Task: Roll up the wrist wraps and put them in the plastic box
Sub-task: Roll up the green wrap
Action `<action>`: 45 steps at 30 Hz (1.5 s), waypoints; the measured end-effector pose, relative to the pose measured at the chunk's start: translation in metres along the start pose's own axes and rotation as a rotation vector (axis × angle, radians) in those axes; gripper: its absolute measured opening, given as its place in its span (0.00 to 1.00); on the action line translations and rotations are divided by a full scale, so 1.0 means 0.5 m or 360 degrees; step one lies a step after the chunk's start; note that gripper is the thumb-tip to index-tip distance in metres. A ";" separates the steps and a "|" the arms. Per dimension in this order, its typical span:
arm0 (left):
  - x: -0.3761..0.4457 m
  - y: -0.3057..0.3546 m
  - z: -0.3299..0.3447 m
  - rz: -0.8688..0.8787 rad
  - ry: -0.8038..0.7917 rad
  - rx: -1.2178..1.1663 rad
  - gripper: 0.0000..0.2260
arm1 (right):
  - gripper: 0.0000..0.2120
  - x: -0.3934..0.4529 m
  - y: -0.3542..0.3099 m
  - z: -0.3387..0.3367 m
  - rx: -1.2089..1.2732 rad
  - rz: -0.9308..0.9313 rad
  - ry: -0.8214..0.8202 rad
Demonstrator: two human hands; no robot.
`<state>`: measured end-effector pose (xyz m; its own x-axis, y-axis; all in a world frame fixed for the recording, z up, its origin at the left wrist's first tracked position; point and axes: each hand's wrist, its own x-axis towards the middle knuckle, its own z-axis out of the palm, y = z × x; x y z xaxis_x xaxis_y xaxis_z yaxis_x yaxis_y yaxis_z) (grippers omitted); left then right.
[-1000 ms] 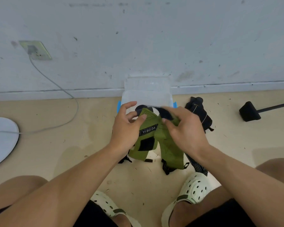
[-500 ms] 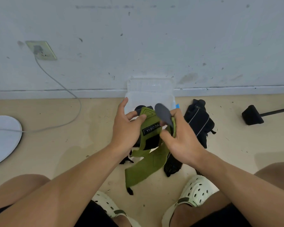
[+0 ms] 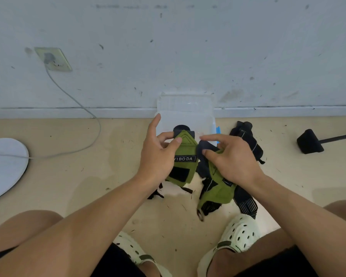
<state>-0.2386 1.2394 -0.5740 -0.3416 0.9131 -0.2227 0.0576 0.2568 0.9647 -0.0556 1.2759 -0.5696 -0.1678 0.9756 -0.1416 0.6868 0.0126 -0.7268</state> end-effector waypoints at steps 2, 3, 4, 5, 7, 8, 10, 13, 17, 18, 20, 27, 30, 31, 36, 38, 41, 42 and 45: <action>-0.002 -0.004 0.003 0.0010 0.0006 0.0035 0.33 | 0.14 -0.001 -0.005 -0.006 -0.0086 0.0004 -0.0064; -0.002 -0.008 0.004 0.0013 0.0016 0.0048 0.34 | 0.15 0.000 -0.006 -0.009 -0.0115 0.0017 -0.0093; -0.002 -0.009 0.004 0.0023 0.0019 0.0067 0.34 | 0.16 0.001 -0.009 -0.013 -0.0161 0.0024 -0.0116; 0.000 -0.012 0.005 0.0035 0.0018 0.0088 0.34 | 0.18 0.002 -0.011 -0.016 -0.0212 0.0032 -0.0138; -0.001 -0.015 0.007 0.0043 0.0009 0.0128 0.34 | 0.19 0.003 -0.016 -0.019 -0.0274 0.0042 -0.0172; -0.003 -0.017 0.008 0.0055 0.0012 0.0159 0.34 | 0.20 0.002 -0.018 -0.020 -0.0281 0.0044 -0.0187; -0.008 -0.017 0.008 0.0107 0.0058 0.0235 0.34 | 0.20 0.000 -0.020 -0.022 -0.0288 0.0046 -0.0196; 0.011 -0.013 -0.009 0.0134 0.0293 0.0257 0.27 | 0.19 0.006 -0.006 -0.031 -0.0318 0.0103 0.0016; 0.039 -0.004 -0.024 -0.0069 0.0363 -0.0007 0.26 | 0.13 0.012 0.007 -0.037 -0.0200 0.0051 0.0014; 0.035 -0.002 -0.019 -0.0097 0.0303 -0.0047 0.27 | 0.13 0.007 0.004 -0.032 -0.0146 0.0017 -0.0118; 0.022 -0.002 -0.007 -0.0083 0.0187 -0.0082 0.30 | 0.12 -0.005 -0.002 -0.013 0.0032 0.0028 -0.0391; 0.020 -0.016 -0.006 -0.0254 -0.0269 -0.0080 0.46 | 0.09 -0.010 -0.018 -0.010 0.0912 0.0201 -0.0118; 0.005 -0.023 0.000 -0.0223 -0.0455 0.0131 0.41 | 0.08 -0.002 -0.031 -0.029 0.1213 0.0325 -0.0057; 0.004 -0.026 0.001 -0.0191 -0.0402 0.0143 0.38 | 0.08 0.001 -0.030 -0.033 0.1193 0.0356 -0.0115; 0.027 -0.024 -0.011 -0.0155 -0.0020 -0.0093 0.25 | 0.15 0.000 -0.006 -0.030 0.0643 0.0450 -0.0573; 0.034 -0.024 -0.017 -0.0170 0.0005 -0.0177 0.24 | 0.14 -0.004 0.004 -0.011 0.0433 0.0421 -0.0675; 0.027 -0.024 -0.010 -0.0163 -0.0021 -0.0142 0.24 | 0.14 -0.011 0.010 0.010 0.0373 0.0333 -0.0657; 0.023 -0.022 -0.007 -0.0177 -0.0036 -0.0121 0.25 | 0.16 -0.012 0.006 0.010 0.0408 0.0294 -0.0572; 0.016 -0.021 -0.006 -0.0359 -0.0198 -0.0058 0.34 | 0.13 -0.011 -0.008 -0.002 0.0739 0.0245 -0.0286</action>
<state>-0.2446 1.2431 -0.5854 -0.2241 0.8665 -0.4460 -0.0416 0.4487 0.8927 -0.0565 1.2708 -0.5653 -0.2360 0.9050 -0.3539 0.3338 -0.2665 -0.9042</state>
